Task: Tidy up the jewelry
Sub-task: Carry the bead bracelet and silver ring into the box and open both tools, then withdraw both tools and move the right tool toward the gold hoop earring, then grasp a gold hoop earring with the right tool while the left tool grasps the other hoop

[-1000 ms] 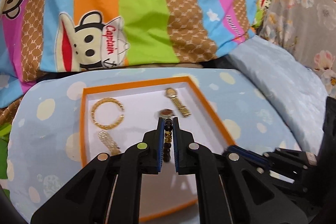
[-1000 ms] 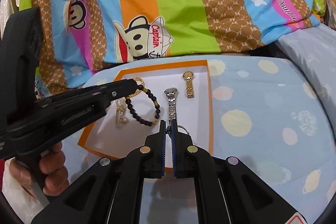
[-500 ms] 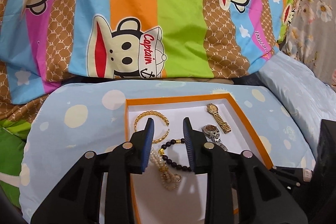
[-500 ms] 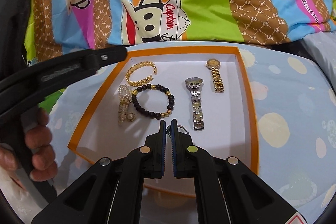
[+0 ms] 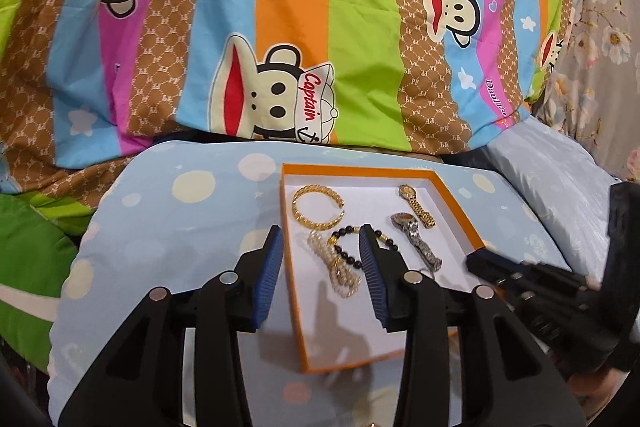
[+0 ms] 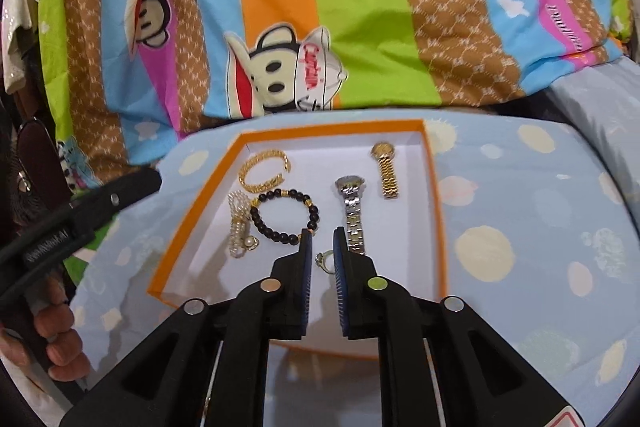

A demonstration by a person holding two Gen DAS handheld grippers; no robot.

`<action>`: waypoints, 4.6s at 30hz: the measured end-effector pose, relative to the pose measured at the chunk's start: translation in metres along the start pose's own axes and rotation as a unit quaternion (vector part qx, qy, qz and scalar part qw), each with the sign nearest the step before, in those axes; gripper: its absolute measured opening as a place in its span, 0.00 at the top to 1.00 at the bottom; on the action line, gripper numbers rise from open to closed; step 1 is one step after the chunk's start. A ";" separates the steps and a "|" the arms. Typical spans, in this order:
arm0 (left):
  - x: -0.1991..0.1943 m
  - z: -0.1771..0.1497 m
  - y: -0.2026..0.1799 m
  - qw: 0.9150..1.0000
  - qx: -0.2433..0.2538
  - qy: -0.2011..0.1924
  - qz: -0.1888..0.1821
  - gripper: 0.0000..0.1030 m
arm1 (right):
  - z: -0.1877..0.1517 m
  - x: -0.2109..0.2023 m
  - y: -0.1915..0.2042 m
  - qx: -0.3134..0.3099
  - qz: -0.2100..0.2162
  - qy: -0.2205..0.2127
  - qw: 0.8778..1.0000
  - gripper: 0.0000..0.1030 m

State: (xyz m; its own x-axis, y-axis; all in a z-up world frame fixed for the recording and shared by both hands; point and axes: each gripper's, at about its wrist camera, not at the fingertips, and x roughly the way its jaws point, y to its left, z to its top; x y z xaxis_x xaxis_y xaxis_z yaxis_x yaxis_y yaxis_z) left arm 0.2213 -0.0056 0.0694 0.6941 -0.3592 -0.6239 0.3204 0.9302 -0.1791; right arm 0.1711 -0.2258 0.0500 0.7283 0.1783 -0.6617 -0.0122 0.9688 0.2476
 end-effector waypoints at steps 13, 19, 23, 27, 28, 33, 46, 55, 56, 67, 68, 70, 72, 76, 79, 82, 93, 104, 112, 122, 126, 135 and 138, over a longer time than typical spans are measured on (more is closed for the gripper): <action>-0.047 -0.089 -0.009 0.999 0.001 0.045 0.011 0.63 | -0.086 -0.092 -0.029 0.031 -0.066 -0.007 0.997 0.70; -0.056 -0.123 -0.017 0.998 -0.010 0.068 0.007 0.63 | -0.121 -0.095 -0.037 0.042 -0.082 0.021 0.996 0.69; -0.062 -0.133 -0.021 0.997 -0.012 0.072 0.006 0.63 | -0.129 -0.092 -0.037 0.044 -0.084 0.029 0.995 0.69; -0.060 -0.142 -0.026 0.997 -0.009 0.078 0.010 0.58 | -0.124 -0.088 -0.039 0.050 -0.083 0.026 0.995 0.69; -0.058 -0.143 -0.027 0.996 -0.008 0.083 0.005 0.57 | -0.123 -0.086 -0.039 0.052 -0.084 0.026 0.995 0.69; -0.056 -0.143 -0.027 0.996 -0.008 0.088 0.001 0.55 | -0.114 -0.076 -0.040 0.057 -0.085 0.027 0.994 0.69; -0.052 -0.142 -0.025 0.996 -0.019 0.092 -0.003 0.53 | -0.112 -0.063 -0.044 0.065 -0.072 0.050 0.994 0.72; -0.033 -0.124 -0.026 0.996 -0.020 0.086 0.013 0.53 | -0.112 -0.062 -0.048 0.075 -0.069 0.050 0.994 0.82; -0.030 -0.123 -0.027 0.996 -0.020 0.087 0.014 0.53 | -0.112 -0.062 -0.048 0.075 -0.068 0.051 0.994 0.82; -0.015 -0.118 -0.032 0.995 -0.012 0.098 0.024 0.55 | -0.112 -0.062 -0.048 0.075 -0.068 0.050 0.994 0.82; -0.015 -0.118 -0.032 0.995 -0.011 0.098 0.025 0.55 | -0.112 -0.062 -0.048 0.075 -0.068 0.050 0.994 0.82; -0.015 -0.118 -0.033 0.995 -0.010 0.098 0.028 0.55 | -0.112 -0.062 -0.048 0.075 -0.068 0.050 0.994 0.82; -0.015 -0.118 -0.034 0.995 -0.008 0.098 0.032 0.56 | -0.112 -0.062 -0.048 0.075 -0.069 0.050 0.994 0.82; -0.016 -0.118 -0.032 0.995 -0.011 0.097 0.033 0.59 | -0.112 -0.062 -0.048 0.074 -0.071 0.050 0.994 0.82; -0.016 -0.119 -0.031 0.995 -0.014 0.097 0.033 0.60 | -0.112 -0.062 -0.047 0.073 -0.071 0.050 0.994 0.82; -0.017 -0.118 -0.028 0.995 -0.021 0.095 0.033 0.64 | -0.112 -0.062 -0.047 0.073 -0.071 0.050 0.994 0.82; -0.025 -0.122 -0.018 0.995 -0.044 0.089 0.020 0.66 | -0.111 -0.060 -0.044 0.060 -0.076 0.051 0.994 0.76; -0.025 -0.122 -0.022 0.995 -0.030 0.092 0.022 0.61 | -0.107 -0.055 -0.040 0.065 -0.086 0.051 0.993 0.74; -0.015 -0.118 -0.035 0.995 -0.006 0.099 0.034 0.57 | -0.107 -0.055 -0.040 0.061 -0.090 0.052 0.993 0.74; -0.014 -0.117 -0.028 0.994 -0.020 0.097 0.042 0.84 | -0.107 -0.055 -0.039 0.061 -0.090 0.052 0.993 0.74; -0.017 -0.118 -0.027 0.994 -0.024 0.092 0.044 0.84 | -0.107 -0.055 -0.040 0.064 -0.090 0.050 0.993 0.78; -0.034 -0.130 -0.012 0.994 -0.035 0.093 0.041 0.84 | -0.109 -0.055 -0.036 0.056 -0.083 0.052 0.994 0.82; -0.035 -0.131 -0.013 0.994 -0.032 0.093 0.043 0.84 | -0.107 -0.054 -0.035 0.054 -0.085 0.053 0.993 0.81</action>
State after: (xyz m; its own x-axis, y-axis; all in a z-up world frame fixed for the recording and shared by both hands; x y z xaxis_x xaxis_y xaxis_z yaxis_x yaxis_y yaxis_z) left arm 0.1086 0.0045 -0.0062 0.5842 -0.2629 -0.7679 0.2181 0.9621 -0.1635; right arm 0.0589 -0.2507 0.0010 0.6371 0.0356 -0.7700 0.1824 0.9636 0.1955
